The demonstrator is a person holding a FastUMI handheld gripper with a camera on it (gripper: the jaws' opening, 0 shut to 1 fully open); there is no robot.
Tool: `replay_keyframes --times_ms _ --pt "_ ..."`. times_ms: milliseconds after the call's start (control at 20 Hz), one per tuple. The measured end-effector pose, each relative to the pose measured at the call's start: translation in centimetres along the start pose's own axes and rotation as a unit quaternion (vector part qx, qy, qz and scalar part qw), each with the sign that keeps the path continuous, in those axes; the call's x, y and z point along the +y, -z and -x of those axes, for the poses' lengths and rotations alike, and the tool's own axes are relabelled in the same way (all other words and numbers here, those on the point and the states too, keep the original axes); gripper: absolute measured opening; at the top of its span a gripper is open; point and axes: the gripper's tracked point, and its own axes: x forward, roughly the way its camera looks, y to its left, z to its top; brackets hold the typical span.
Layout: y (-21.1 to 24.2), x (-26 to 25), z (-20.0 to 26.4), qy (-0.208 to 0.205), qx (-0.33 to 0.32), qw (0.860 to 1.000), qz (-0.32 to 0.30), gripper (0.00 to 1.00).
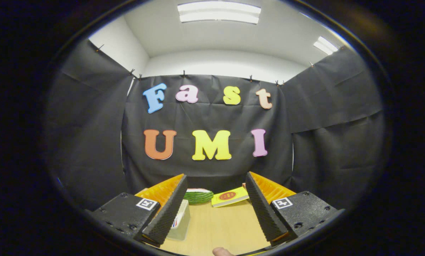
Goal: Open the storage box then place both shoes into the box .Put the left shoe in first, then the right shoe, with the right side of both shoes facing outward in a uniform manner.
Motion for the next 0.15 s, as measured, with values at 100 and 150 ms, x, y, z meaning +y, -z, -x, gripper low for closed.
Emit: replay_keyframes --times_ms 100,150 --pt "0.2 0.7 0.9 -0.004 0.003 1.000 -0.008 1.00" --pt "0.3 1.2 1.3 -0.012 0.005 1.000 -0.016 1.00"
